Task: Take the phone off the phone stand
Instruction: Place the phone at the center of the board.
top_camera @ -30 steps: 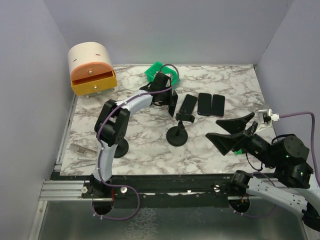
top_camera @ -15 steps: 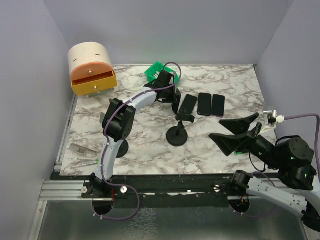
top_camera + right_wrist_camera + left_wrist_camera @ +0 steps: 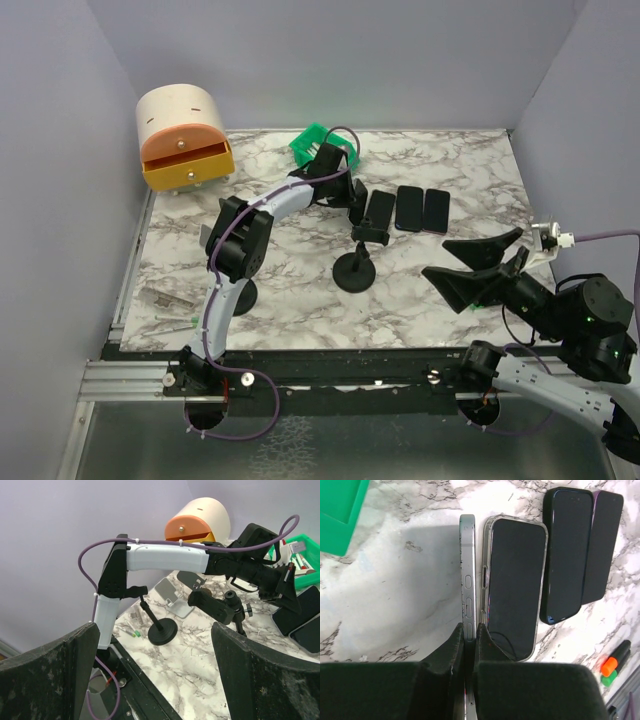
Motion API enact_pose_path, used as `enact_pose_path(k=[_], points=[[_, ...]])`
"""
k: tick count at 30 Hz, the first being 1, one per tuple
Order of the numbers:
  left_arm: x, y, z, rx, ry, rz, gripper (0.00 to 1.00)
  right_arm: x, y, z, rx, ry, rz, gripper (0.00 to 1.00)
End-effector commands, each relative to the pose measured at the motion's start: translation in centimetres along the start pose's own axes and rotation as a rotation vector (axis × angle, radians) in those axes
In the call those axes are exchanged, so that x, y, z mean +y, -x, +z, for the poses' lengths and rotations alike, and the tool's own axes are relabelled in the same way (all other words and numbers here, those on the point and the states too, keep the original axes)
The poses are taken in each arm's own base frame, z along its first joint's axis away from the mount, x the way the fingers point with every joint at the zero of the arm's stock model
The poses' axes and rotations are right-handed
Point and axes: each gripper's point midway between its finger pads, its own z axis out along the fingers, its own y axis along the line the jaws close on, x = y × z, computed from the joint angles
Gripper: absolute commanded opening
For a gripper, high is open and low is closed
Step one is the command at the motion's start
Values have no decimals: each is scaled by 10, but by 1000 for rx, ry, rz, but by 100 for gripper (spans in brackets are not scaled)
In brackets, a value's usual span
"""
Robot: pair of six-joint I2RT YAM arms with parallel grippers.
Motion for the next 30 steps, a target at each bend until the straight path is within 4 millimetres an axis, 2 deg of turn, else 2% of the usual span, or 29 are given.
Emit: enact_pose_path(k=[1, 11, 17, 25, 26, 28, 30], points=[[-13, -5, 2, -2, -71, -66, 0, -3, 8, -7, -22, -18, -5, 98], [-14, -11, 6, -10, -97, -106, 0, -5, 10, -12, -32, -30, 0, 98], [-4, -9, 2, -10, -56, -74, 0, -7, 9, -12, -28, -39, 0, 98], [13, -34, 7, 62, -41, -70, 0, -8, 6, -11, -23, -45, 3, 98], [15, -35, 8, 68, -37, -72, 3, -8, 6, -10, -23, -46, 3, 98], [19, -38, 9, 76, -24, -68, 16, -8, 6, -10, -21, -47, 6, 98], [21, -38, 9, 76, -12, -62, 24, -8, 7, -11, -23, -47, 9, 98]])
